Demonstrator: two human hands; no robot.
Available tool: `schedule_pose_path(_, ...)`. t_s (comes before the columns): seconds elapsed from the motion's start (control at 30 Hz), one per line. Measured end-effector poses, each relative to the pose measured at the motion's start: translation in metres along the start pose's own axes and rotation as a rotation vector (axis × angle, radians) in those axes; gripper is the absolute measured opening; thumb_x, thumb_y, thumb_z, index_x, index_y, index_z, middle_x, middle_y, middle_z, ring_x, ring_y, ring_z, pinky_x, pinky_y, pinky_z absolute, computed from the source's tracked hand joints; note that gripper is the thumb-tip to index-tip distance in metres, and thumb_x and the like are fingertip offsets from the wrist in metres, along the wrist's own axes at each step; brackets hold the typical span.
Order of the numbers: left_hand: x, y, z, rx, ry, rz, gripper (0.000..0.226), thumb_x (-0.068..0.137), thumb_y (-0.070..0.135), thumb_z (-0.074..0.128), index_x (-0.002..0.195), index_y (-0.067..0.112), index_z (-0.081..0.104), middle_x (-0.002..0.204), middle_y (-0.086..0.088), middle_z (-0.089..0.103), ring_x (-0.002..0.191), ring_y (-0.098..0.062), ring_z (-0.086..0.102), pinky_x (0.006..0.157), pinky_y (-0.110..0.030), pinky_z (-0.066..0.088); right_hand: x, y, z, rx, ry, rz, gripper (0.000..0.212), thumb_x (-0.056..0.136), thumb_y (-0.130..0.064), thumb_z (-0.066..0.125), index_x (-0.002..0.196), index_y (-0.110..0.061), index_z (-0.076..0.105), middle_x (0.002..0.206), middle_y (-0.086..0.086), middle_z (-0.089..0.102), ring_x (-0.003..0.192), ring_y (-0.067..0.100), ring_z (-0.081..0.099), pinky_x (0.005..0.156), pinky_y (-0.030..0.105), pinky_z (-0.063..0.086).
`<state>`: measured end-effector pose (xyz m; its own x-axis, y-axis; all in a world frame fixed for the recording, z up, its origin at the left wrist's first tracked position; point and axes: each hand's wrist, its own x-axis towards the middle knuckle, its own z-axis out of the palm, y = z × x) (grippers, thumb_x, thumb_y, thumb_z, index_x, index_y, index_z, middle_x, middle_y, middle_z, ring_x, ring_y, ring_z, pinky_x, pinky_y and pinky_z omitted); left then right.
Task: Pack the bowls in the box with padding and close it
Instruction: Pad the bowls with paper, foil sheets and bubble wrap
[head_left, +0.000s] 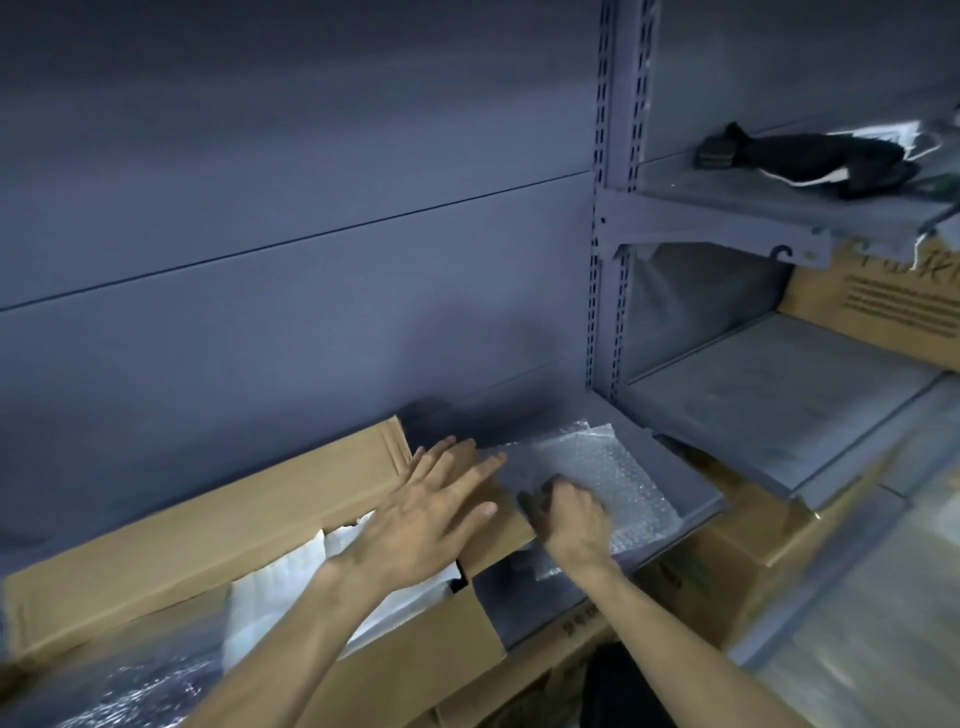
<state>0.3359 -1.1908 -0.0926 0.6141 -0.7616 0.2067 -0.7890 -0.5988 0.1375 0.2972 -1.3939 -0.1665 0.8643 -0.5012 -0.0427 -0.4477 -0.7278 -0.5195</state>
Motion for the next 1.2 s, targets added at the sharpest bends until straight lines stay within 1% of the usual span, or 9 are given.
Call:
schedule_pose_path(0.23, -0.041, -0.028, -0.024, -0.047, 0.095, -0.106, 0.052, 0.106, 0.06, 0.027, 0.155, 0.05, 0.015, 0.159, 0.012, 0.028, 0.153, -0.009, 0.009, 0.125, -0.038, 0.02, 0.013, -0.013, 0.027, -0.092, -0.067, 0.059, 0.036, 0.096, -0.014, 0.064, 0.13, -0.017, 0.055, 0.129, 0.008, 0.067, 0.123, 0.028, 0.061, 0.1, 0.041, 0.042)
schedule_pose_path(0.33, -0.064, -0.041, -0.034, -0.081, 0.151, -0.133, 0.048, 0.106, 0.057, 0.032, 0.152, 0.044, 0.028, 0.155, 0.015, 0.031, 0.152, -0.007, 0.014, 0.121, -0.037, 0.028, 0.024, -0.024, 0.02, 0.305, -0.034, 0.041, 0.012, 0.099, -0.012, 0.06, 0.104, -0.005, 0.068, 0.109, 0.018, 0.072, 0.101, 0.033, 0.066, 0.078, 0.035, 0.045)
schedule_pose_path(0.43, -0.09, -0.057, -0.042, -0.097, 0.191, -0.177, 0.049, 0.106, 0.055, 0.034, 0.152, 0.04, 0.032, 0.155, 0.016, 0.031, 0.151, -0.008, 0.017, 0.119, -0.039, 0.031, 0.029, -0.044, -0.004, 0.528, 0.14, -0.038, 0.029, 0.099, -0.012, 0.062, 0.071, -0.01, 0.053, 0.074, 0.01, 0.062, 0.066, 0.022, 0.055, 0.058, 0.028, 0.041)
schedule_pose_path(0.57, -0.122, -0.077, -0.055, -0.142, 0.242, -0.266, 0.052, 0.104, 0.057, 0.036, 0.155, 0.048, 0.024, 0.152, 0.023, 0.031, 0.147, -0.006, 0.022, 0.119, -0.033, 0.029, 0.026, -0.08, -0.043, 0.671, 0.205, -0.228, 0.038, 0.099, -0.023, 0.063, 0.072, -0.005, 0.043, 0.073, 0.019, 0.051, 0.067, 0.032, 0.046, 0.065, 0.045, 0.041)
schedule_pose_path(0.7, -0.148, -0.09, -0.068, -0.238, 0.373, -0.385, 0.051, 0.103, 0.06, 0.039, 0.151, 0.048, 0.031, 0.147, 0.027, 0.036, 0.146, -0.004, 0.026, 0.116, -0.015, 0.02, 0.001, -0.128, -0.066, 0.739, 0.193, -0.442, 0.036, 0.099, -0.024, 0.064, 0.073, -0.01, 0.043, 0.079, 0.013, 0.046, 0.069, 0.02, 0.04, 0.065, 0.032, 0.035)
schedule_pose_path(0.87, -0.176, -0.094, -0.083, -0.261, 0.529, -0.497, 0.048, 0.103, 0.048, 0.049, 0.148, 0.035, 0.042, 0.142, 0.018, 0.051, 0.134, 0.016, 0.032, 0.104, 0.002, 0.018, -0.05, -0.174, -0.051, 0.77, -0.093, -0.673, 0.029, 0.102, -0.029, 0.061, 0.078, -0.015, 0.052, 0.078, 0.008, 0.047, 0.068, 0.011, 0.039, 0.063, 0.023, 0.032)
schedule_pose_path(0.97, -0.197, -0.097, -0.09, -0.258, 0.572, -0.517, 0.049, 0.102, 0.048, 0.049, 0.148, 0.033, 0.041, 0.142, 0.017, 0.051, 0.133, 0.011, 0.038, 0.11, -0.01, 0.028, -0.066, -0.187, -0.033, 0.787, -0.31, -0.747, 0.021, 0.101, -0.027, 0.064, 0.087, -0.012, 0.059, 0.072, 0.002, 0.054, 0.068, 0.012, 0.045, 0.065, 0.028, 0.038)
schedule_pose_path(1.07, -0.217, -0.1, -0.092, -0.399, 0.622, -0.576, 0.052, 0.101, 0.046, 0.052, 0.15, 0.036, 0.035, 0.144, 0.021, 0.051, 0.131, -0.002, 0.05, 0.106, -0.027, 0.043, -0.07, -0.195, -0.018, 0.787, -0.497, -0.737, 0.018, 0.094, -0.019, 0.075, 0.111, -0.025, 0.072, 0.096, 0.0, 0.078, 0.088, 0.009, 0.071, 0.076, 0.028, 0.053)
schedule_pose_path(1.2, -0.226, -0.1, -0.088, -0.555, 0.651, -0.662, 0.057, 0.097, 0.048, 0.059, 0.148, 0.045, 0.033, 0.128, 0.027, 0.056, 0.103, 0.003, 0.064, 0.079, -0.006, 0.048, -0.062, -0.204, -0.008, 0.475, -0.596, -0.836, 0.015, 0.099, -0.024, 0.068, 0.109, -0.033, 0.075, 0.106, -0.022, 0.075, 0.104, -0.007, 0.066, 0.09, 0.01, 0.046)
